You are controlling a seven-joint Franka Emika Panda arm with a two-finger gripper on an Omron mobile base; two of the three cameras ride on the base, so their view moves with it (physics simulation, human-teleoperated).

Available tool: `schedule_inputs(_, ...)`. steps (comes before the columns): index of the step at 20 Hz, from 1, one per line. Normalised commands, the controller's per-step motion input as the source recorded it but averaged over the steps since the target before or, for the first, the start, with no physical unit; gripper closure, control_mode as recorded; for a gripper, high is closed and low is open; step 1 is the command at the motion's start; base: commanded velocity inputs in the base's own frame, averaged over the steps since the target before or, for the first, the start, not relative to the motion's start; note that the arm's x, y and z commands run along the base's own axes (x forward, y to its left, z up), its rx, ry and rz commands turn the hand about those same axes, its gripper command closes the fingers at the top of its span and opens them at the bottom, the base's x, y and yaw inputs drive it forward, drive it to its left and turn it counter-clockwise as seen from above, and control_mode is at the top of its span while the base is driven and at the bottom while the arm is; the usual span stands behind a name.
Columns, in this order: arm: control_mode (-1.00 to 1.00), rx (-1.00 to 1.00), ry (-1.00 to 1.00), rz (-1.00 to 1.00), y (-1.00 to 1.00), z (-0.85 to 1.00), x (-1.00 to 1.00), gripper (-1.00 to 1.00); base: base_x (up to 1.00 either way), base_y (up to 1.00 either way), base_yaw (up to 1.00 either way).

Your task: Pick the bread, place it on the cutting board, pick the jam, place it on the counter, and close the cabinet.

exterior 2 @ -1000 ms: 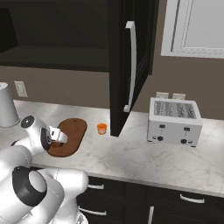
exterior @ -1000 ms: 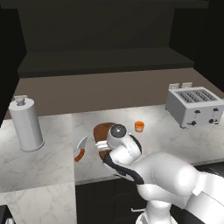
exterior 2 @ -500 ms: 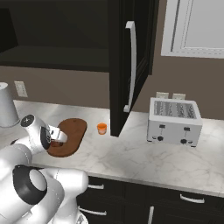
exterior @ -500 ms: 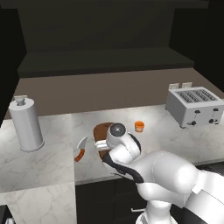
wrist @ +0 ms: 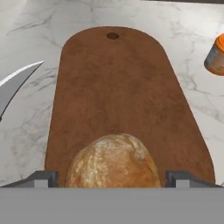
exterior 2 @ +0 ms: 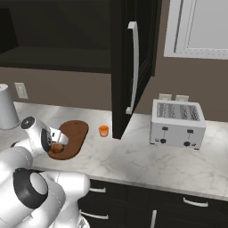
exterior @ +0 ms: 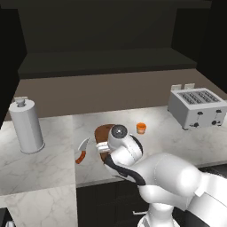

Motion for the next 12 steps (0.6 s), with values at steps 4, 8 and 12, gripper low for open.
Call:
schedule_inputs(4, -1.00, 0.00, -0.11, 0.00, 0.00, 0.17, -0.08, -1.00, 0.00, 0.00, 0.00)
schedule_inputs(8, -1.00, 0.00, -0.18, 0.00, 0.00, 0.29, -0.25, -1.00, 0.00, 0.00, 0.00)
schedule_inputs(12, -1.00, 0.00, -0.24, 0.00, 0.00, 0.30, -0.25, -1.00, 0.00, 0.00, 0.00)
